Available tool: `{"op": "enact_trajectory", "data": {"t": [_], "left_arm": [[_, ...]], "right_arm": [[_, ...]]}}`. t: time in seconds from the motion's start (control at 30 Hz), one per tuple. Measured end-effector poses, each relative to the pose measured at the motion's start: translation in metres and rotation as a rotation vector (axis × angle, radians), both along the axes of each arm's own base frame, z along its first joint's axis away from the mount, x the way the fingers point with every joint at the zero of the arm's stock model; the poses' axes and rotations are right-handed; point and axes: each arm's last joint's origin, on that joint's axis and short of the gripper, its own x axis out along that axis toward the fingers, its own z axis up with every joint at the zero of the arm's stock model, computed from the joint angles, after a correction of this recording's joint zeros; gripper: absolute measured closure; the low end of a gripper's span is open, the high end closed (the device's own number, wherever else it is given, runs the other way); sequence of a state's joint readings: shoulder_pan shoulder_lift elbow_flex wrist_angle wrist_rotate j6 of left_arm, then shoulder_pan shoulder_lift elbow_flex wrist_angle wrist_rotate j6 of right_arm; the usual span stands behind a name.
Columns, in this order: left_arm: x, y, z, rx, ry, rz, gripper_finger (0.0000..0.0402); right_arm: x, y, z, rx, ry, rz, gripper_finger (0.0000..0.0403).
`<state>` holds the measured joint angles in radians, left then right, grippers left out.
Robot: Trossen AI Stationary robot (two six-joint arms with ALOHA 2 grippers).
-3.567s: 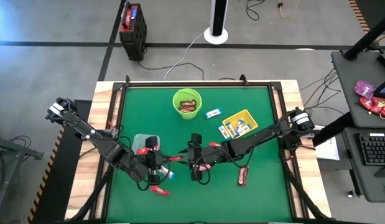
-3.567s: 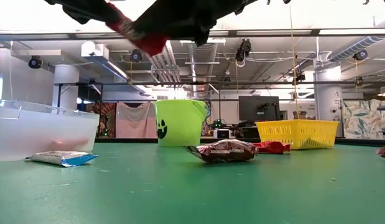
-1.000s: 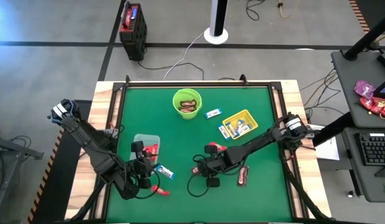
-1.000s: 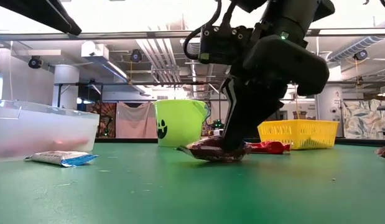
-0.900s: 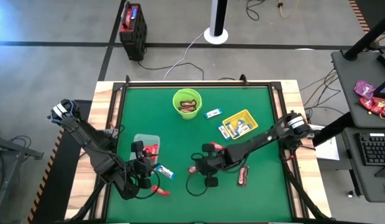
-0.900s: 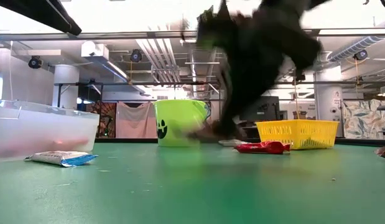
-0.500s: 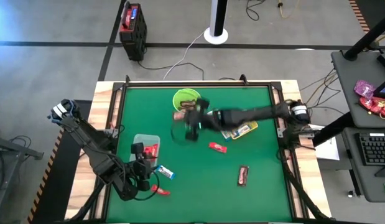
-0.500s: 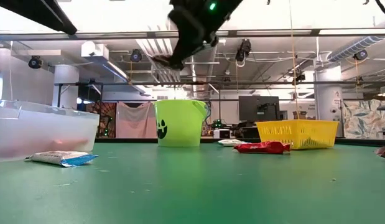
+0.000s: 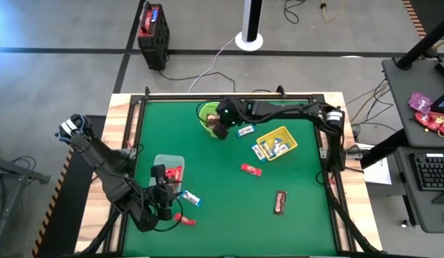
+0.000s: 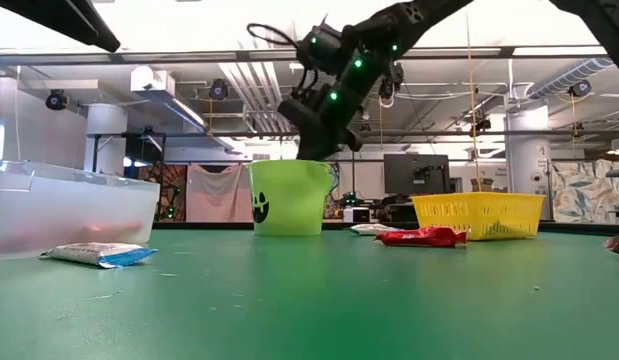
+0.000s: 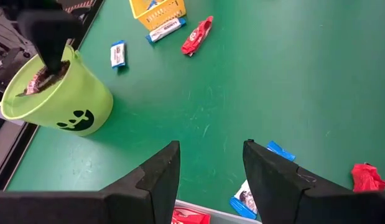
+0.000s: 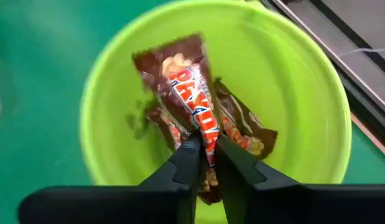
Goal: Sort candy by brand, put in halloween buckets
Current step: Put the brown chocolate bar into the green bucket, then put the white chocolate bar into the yellow bin
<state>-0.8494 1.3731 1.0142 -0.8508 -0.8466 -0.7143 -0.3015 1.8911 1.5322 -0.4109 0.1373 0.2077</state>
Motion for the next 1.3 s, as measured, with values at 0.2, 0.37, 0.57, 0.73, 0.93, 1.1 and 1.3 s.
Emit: {"op": "enact_trajectory", "data": {"t": [0.2, 0.37, 0.57, 0.73, 0.93, 1.1, 1.3], "left_arm": [[0.000, 0.000, 0.000, 0.008, 0.001, 0.000, 0.0242], [0.000, 0.000, 0.000, 0.004, -0.001, 0.004, 0.0242], [-0.003, -0.003, -0.001, -0.005, 0.007, -0.015, 0.0242], [-0.010, -0.010, -0.001, -0.025, -0.001, -0.038, 0.0242], [-0.018, -0.016, 0.000, -0.050, -0.024, -0.047, 0.0242], [-0.018, -0.017, 0.000, -0.058, -0.030, -0.042, 0.0242], [-0.018, -0.017, 0.000, -0.056, -0.031, -0.042, 0.0242]], "right_arm": [[0.001, 0.000, 0.001, -0.018, 0.004, -0.015, 0.0291], [0.007, 0.008, 0.016, -0.023, -0.045, -0.008, 0.0241], [0.020, 0.068, 0.036, -0.063, -0.090, 0.183, 0.0224], [0.025, 0.137, 0.033, -0.062, -0.110, 0.331, 0.0228], [0.021, 0.218, 0.015, -0.131, -0.297, 0.403, 0.0228], [0.018, 0.259, -0.010, -0.197, -0.427, 0.388, 0.0227], [0.036, 0.287, -0.054, -0.168, -0.490, 0.411, 0.0227]]}}
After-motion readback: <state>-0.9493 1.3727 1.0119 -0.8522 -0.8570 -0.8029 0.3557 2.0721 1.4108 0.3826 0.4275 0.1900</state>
